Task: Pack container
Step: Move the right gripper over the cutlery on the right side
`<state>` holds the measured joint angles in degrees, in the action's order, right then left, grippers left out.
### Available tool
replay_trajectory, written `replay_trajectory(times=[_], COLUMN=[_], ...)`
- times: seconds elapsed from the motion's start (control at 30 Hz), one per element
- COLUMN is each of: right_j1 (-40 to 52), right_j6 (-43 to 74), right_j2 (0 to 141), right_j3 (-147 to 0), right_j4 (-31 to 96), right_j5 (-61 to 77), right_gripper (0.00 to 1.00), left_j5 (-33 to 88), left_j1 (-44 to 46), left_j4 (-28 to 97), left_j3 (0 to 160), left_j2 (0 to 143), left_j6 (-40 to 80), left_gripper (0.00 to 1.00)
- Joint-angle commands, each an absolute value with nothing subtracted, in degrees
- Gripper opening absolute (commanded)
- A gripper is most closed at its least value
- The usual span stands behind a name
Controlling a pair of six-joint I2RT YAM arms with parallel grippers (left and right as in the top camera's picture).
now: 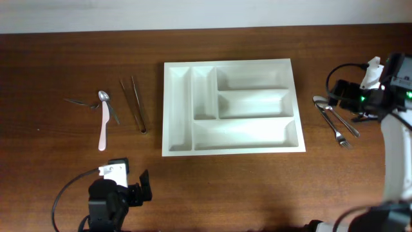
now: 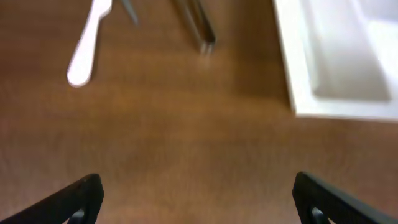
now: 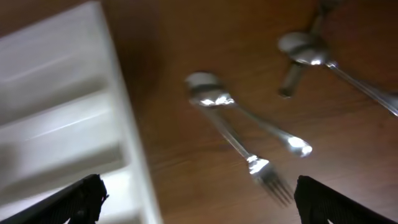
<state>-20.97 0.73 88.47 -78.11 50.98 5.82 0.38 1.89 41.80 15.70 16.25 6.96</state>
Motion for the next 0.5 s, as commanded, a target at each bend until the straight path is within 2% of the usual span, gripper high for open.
replay_trajectory(times=[0.0,0.13,0.47], right_j1=[-21.5,-21.5,-21.5], right_j6=[0.0,0.0,0.0], right_j2=[96.6,102.7,108.0], right_j3=[-78.7,-78.7,-78.7], right_j4=[49.4,48.0,40.2], right_j5=[-1.8,-3.8,-7.8], right_gripper=[1.0,0.98,1.0], left_j5=[0.2,0.2,0.2], left_j1=[1.7,1.7,1.7], left_j4=[43.8,45.3,45.3], left_j3=[16.5,16.5,16.5], left_j2=[16.1,16.1,16.1], left_j6=[7.5,7.5,7.5], left_gripper=[0.99,0.99,0.99])
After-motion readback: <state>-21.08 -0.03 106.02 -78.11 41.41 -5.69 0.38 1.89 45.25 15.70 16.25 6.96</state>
